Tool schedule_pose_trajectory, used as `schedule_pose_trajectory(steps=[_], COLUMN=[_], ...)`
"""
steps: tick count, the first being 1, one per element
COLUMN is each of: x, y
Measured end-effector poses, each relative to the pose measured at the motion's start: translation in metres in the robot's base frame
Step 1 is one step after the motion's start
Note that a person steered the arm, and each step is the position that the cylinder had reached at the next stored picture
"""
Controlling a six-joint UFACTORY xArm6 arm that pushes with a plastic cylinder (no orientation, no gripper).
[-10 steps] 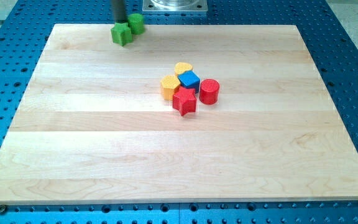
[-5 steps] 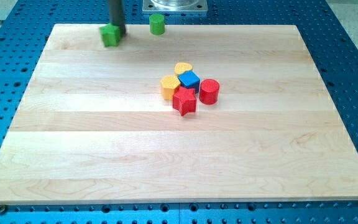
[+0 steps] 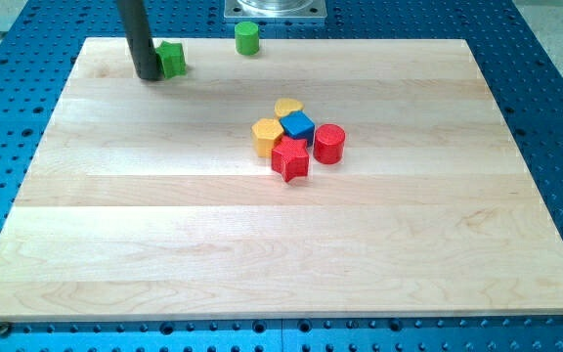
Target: Push the green star above the red circle
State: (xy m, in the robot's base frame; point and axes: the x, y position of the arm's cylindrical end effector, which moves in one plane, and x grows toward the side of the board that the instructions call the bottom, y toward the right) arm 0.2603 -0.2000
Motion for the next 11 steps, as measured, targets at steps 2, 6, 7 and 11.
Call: schedule_pose_trajectory(steps=[2, 6, 7, 11], x=[-0.001, -0.013, -0.024, -0.034], y=[0.097, 0.110, 0.096, 0.174])
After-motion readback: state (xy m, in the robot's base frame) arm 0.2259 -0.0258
